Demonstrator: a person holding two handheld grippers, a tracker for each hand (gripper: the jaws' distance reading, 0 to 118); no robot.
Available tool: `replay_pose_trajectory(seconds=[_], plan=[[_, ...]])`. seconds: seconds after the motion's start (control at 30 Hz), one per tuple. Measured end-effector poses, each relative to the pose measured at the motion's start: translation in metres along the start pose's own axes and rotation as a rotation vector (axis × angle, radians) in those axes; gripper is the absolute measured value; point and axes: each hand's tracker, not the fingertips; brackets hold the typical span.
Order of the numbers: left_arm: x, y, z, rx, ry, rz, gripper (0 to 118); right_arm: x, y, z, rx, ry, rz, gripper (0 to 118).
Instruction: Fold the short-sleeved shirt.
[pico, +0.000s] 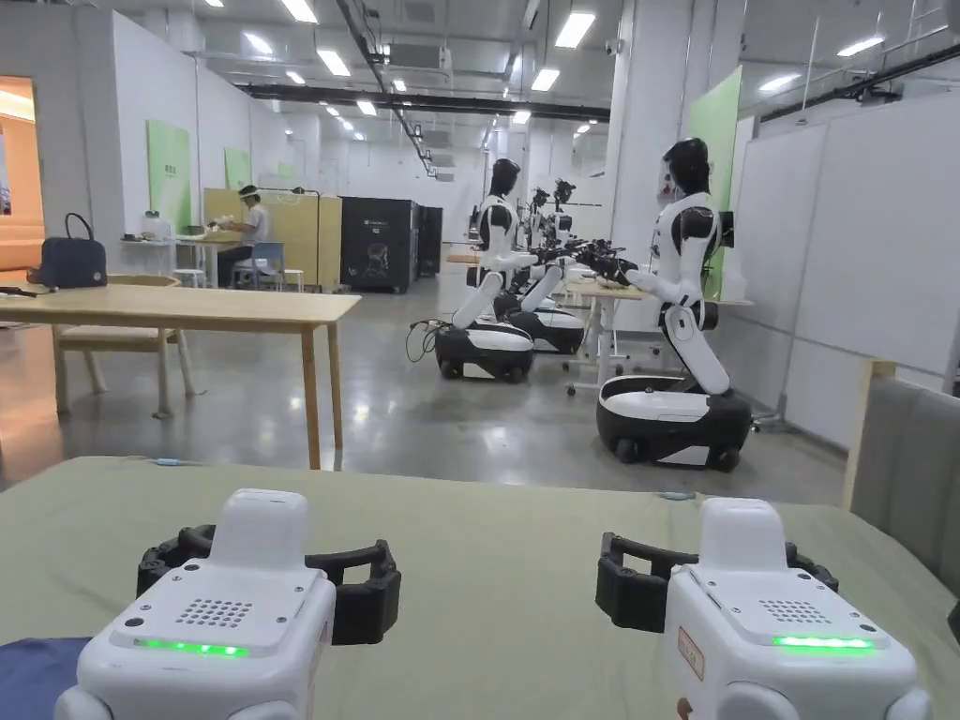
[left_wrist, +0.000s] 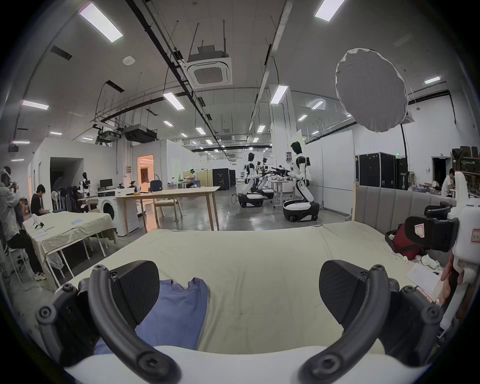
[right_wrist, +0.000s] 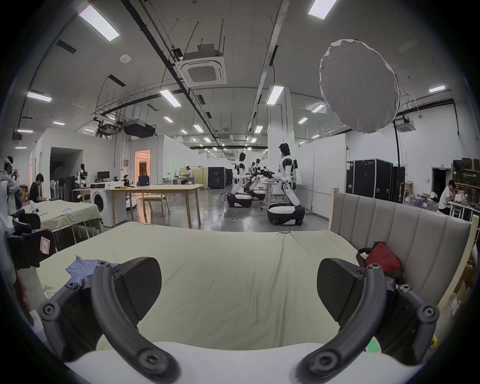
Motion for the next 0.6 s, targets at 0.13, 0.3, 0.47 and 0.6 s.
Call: replay_pose_trajectory(seconds=[0.13, 0.3, 0.47, 0.6], plan=[[-0.001, -0.001, -0.002, -0.002, -0.005, 0.019, 118, 0.003, 0.0, -0.001, 0.001, 0.001, -0.022, 118], [-0.001, -0.002, -0.006, -0.009, -0.027, 0.051, 118, 0.011, -0.001, -0.002, -0.014, 0.035, -0.097, 118], [0.009, 0.011, -0.011, -0.001, -0.052, -0.258, 118, 0.012, 0.014, -0.008, -0.021, 0.074, 0.098, 118], [0.03, 0.008, -0.015, 0.055, 0.005, -0.915, 118, -0.019, 0.004, -0.012, 0.066, -0.032, 0.879, 118]])
